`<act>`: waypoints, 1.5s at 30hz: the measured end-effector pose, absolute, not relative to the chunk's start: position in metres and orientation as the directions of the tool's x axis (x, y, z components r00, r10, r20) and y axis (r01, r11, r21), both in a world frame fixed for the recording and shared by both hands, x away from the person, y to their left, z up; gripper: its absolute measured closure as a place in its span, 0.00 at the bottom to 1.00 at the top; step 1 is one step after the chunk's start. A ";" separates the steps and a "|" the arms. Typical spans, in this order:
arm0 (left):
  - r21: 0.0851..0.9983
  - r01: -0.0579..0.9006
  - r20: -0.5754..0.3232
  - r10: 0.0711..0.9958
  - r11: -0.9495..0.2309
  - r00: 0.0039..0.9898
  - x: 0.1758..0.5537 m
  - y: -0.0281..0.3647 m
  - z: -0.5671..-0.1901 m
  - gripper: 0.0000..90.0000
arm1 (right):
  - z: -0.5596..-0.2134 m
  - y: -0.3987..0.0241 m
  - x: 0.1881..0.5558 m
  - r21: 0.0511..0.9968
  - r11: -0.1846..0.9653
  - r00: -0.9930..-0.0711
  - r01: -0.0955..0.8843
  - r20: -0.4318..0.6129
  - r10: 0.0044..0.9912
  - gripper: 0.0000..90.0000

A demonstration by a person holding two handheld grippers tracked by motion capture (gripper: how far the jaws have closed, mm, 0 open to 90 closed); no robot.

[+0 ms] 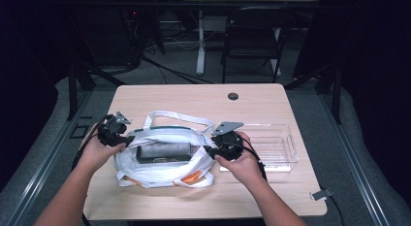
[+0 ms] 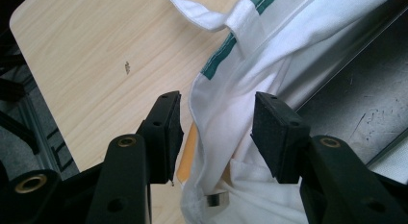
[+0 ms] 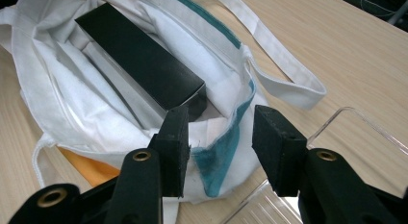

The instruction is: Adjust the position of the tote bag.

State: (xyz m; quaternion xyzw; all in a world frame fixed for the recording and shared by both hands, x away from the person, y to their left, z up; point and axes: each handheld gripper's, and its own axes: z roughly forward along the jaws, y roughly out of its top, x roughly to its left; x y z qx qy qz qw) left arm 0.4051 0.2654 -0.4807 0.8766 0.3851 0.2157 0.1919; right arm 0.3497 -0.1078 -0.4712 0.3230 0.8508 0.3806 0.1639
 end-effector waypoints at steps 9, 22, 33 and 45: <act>0.538 0.559 0.177 0.733 -0.630 0.656 0.406 0.266 -0.473 0.52 | -0.477 -0.115 0.352 0.746 0.502 -0.731 0.438 -0.030 0.682 0.63; 0.488 0.454 0.219 0.609 -0.745 0.763 0.403 0.247 -0.456 0.45 | -0.473 -0.122 0.344 0.758 0.496 -0.720 0.424 -0.049 0.692 0.60; 0.398 0.353 0.211 0.459 -0.847 0.863 0.401 0.228 -0.463 0.42 | -0.474 -0.125 0.346 0.758 0.497 -0.713 0.423 -0.060 0.699 0.57; 0.320 0.318 0.209 0.394 -0.892 0.895 0.401 0.211 -0.478 0.38 | -0.475 -0.125 0.346 0.756 0.504 -0.709 0.417 -0.077 0.701 0.53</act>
